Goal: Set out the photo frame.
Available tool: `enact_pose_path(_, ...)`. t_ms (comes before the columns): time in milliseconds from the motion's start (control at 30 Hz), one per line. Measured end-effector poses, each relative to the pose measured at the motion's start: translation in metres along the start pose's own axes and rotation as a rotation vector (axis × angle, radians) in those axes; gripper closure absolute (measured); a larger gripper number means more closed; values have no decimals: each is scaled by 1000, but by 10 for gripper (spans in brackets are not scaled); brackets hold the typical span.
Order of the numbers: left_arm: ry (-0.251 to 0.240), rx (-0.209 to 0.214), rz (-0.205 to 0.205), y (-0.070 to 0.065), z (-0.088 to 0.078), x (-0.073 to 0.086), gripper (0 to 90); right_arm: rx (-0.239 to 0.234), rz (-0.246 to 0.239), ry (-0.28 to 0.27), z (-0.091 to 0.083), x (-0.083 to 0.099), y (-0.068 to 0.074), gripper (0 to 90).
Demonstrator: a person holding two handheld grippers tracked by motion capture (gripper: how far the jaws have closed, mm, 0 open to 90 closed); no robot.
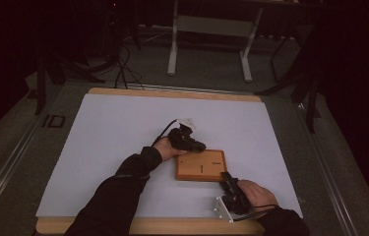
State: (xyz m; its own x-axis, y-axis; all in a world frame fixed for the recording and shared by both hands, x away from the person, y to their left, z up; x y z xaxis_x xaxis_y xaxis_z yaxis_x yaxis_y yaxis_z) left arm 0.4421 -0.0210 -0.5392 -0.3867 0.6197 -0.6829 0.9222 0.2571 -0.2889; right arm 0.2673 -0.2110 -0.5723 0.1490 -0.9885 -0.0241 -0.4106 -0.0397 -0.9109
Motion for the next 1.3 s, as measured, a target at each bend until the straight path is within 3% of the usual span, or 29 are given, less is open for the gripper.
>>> enact_pose_path(167,0,-2,-2,0,0,0,837,10,-39,2,3,-2,2,663)
enact_pose_path(433,-1,-13,-1,0,-1,0,820,-5,-25,-19,1,-1,-4,677)
enact_pose_path(500,-10,-57,-4,-2,-3,0,578,-17,-14,-27,1,-1,-7,677)
enact_pose_path(533,-23,-71,-4,-2,-5,0,505,-26,-10,-30,0,-1,-8,677)
enact_pose_path(633,-53,-94,-15,-3,-15,2,332,-43,1,-38,0,0,-15,683)
enact_pose_path(733,-71,-107,6,-5,-27,5,170,-71,9,-47,-1,0,-23,686)
enact_pose_path(1000,-152,-217,16,-10,-57,20,144,-193,36,-77,2,4,-49,687)
enact_pose_path(1233,-198,-267,9,-16,-81,37,122,-308,66,-92,7,6,-74,690)
enact_pose_path(1300,-188,-281,9,-19,-87,43,114,-340,74,-95,10,7,-81,692)
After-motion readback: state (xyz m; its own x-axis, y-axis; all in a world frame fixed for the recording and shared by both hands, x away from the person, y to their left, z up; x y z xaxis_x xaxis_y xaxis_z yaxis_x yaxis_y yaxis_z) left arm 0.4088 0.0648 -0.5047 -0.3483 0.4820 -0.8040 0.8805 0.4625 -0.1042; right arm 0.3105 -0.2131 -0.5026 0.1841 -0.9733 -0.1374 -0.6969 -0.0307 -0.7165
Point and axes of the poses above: each handheld gripper's, and its own axes: z roughly forward along the jaws, x roughly out of its underside, y roughly to its left, the point moved 3 cm from there along z, roughly forward along the jaws, and after that the axes turned 9 degrees about y, right-handed, at the moved point
